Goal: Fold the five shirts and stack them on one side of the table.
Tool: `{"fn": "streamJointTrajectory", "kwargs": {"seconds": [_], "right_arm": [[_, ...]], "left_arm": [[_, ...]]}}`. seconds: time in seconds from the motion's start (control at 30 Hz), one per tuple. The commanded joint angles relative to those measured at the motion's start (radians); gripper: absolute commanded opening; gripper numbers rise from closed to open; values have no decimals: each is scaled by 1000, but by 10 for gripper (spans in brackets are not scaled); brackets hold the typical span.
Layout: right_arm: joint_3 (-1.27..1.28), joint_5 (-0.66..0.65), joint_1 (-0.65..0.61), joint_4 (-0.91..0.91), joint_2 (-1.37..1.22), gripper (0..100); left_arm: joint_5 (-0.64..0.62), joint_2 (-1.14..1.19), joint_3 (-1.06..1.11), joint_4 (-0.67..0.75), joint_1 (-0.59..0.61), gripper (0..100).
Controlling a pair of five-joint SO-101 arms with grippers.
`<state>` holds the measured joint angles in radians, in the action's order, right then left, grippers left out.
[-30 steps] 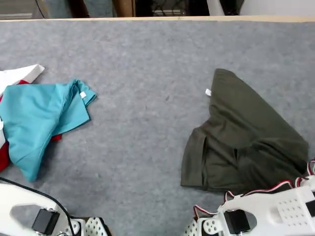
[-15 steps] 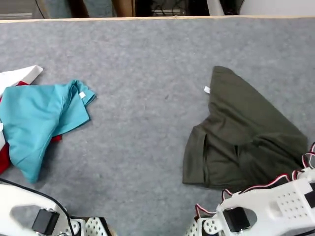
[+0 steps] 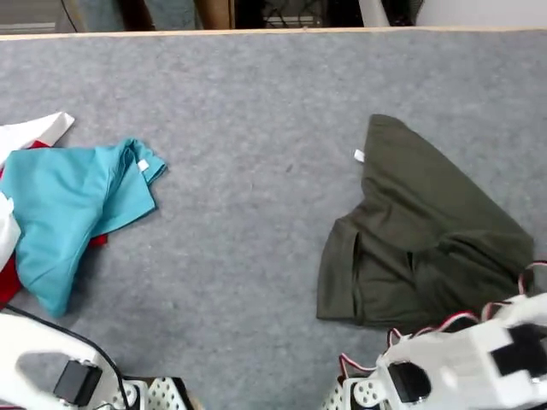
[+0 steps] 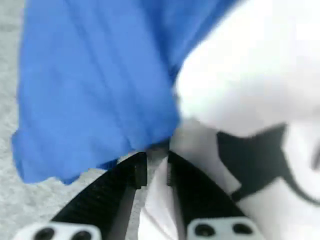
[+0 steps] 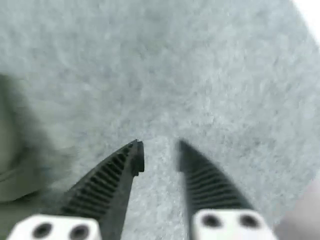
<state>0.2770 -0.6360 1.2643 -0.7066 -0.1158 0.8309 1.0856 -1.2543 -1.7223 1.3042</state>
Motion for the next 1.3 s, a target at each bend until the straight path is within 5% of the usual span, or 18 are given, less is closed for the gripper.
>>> {"fn": "streamJointTrajectory", "kwargs": {"seconds": [0.0,0.17,0.3,0.5,0.67,0.77,0.9,1.0,1.27], "right_arm": [[-59,15,-86,-150,209,318],[-53,34,-330,-445,384,430],[-44,101,-583,-565,390,428],[90,210,-830,-445,236,323],[163,239,-910,-301,56,211],[166,236,-910,-253,-30,169],[168,236,-899,-242,-56,103],[165,236,-895,-238,-44,19],[170,238,-904,-244,119,14]], "left_arm": [[-118,-115,-162,-38,-47,134],[-215,-272,-185,-40,-145,202],[-325,-422,-68,-40,-298,220],[-445,-582,403,-32,-613,220],[-624,-519,786,239,-788,216],[-689,-466,871,377,-791,188],[-703,-446,852,434,-756,23],[-703,-450,788,427,-699,35],[-887,-508,466,425,-426,29]]}}
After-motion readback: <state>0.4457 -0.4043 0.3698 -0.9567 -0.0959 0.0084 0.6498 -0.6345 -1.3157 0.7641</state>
